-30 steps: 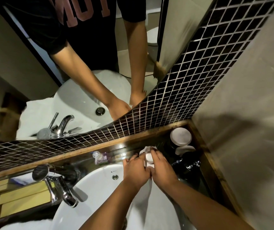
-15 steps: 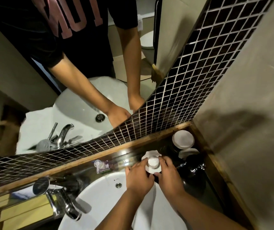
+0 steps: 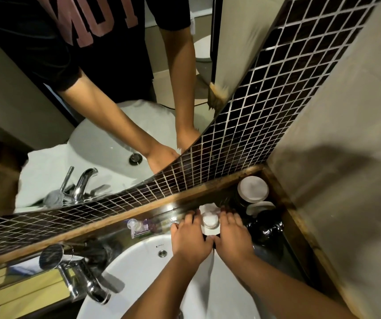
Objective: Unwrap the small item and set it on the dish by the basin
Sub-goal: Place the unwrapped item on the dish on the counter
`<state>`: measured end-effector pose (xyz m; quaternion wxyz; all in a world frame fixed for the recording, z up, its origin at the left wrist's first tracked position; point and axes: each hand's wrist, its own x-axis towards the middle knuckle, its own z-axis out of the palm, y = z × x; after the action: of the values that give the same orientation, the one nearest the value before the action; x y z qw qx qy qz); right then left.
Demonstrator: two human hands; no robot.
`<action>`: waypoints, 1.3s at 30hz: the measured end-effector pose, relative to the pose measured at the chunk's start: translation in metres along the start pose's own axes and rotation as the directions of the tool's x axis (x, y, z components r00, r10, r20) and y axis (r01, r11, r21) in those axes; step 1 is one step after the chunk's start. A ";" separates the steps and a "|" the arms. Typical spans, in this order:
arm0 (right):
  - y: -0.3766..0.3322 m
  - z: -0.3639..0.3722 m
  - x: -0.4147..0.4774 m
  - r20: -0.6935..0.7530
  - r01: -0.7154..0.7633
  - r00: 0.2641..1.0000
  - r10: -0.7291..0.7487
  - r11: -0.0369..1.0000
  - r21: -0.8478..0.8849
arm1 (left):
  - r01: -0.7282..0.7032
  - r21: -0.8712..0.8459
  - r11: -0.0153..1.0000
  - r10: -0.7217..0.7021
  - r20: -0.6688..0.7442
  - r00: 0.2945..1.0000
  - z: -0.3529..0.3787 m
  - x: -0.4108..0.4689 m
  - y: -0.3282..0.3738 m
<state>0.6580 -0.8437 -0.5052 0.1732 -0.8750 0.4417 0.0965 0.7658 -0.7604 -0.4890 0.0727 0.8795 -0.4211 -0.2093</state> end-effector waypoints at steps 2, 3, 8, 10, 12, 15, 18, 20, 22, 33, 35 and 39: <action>-0.002 -0.002 0.001 0.015 -0.003 1.000 0.003 0.999 -0.033 | 0.006 -0.024 1.000 -0.006 0.013 1.000 0.001 -0.001 -0.001; -0.003 -0.002 0.002 0.021 0.000 1.000 0.001 0.999 -0.040 | 0.012 -0.038 0.999 -0.012 0.018 1.000 0.001 -0.002 -0.001; -0.005 0.001 0.001 0.020 -0.001 1.000 0.002 1.000 -0.014 | 0.032 -0.066 0.997 -0.030 0.034 0.999 0.004 -0.002 -0.002; -0.005 0.002 0.002 0.019 -0.008 1.000 0.008 1.000 -0.013 | 0.029 -0.077 0.997 -0.026 0.040 0.999 0.005 -0.003 -0.002; -0.005 0.004 0.002 0.020 -0.013 1.000 0.013 1.000 -0.017 | 0.028 -0.090 0.996 -0.025 0.042 0.999 0.007 -0.005 -0.001; -0.004 0.006 0.002 0.009 -0.016 1.000 0.016 1.000 -0.018 | 0.021 -0.102 0.995 -0.018 0.033 0.999 0.010 -0.007 -0.001; -0.003 0.008 0.002 -0.011 -0.011 1.000 0.010 1.000 -0.025 | 0.011 -0.098 0.995 -0.009 0.023 1.000 0.010 -0.007 -0.002; -0.002 0.009 0.001 -0.023 -0.004 1.000 0.003 1.000 -0.031 | 0.004 -0.082 0.997 -0.002 0.023 1.000 0.009 -0.006 -0.003; -0.002 0.010 0.001 -0.042 0.002 0.999 -0.004 0.999 -0.041 | 0.004 -0.061 0.998 -0.003 0.017 1.000 0.007 -0.003 -0.003; -0.014 0.018 0.014 -0.013 0.088 0.996 -0.091 0.989 -0.117 | -0.053 0.095 0.994 0.046 0.073 0.996 0.003 0.014 -0.004; -0.013 0.021 0.013 -0.007 0.079 0.997 -0.081 0.988 -0.134 | -0.055 0.095 0.994 0.047 0.081 0.996 0.004 0.014 -0.005; -0.009 0.024 0.013 -0.026 0.056 0.998 -0.058 0.995 -0.084 | -0.029 0.081 0.996 0.020 0.099 0.995 0.007 0.012 -0.008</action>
<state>0.6726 -0.8386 -0.5291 0.1332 -0.8949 0.4146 0.0975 0.7751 -0.7647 -0.5015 0.0183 0.8652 -0.4432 -0.2338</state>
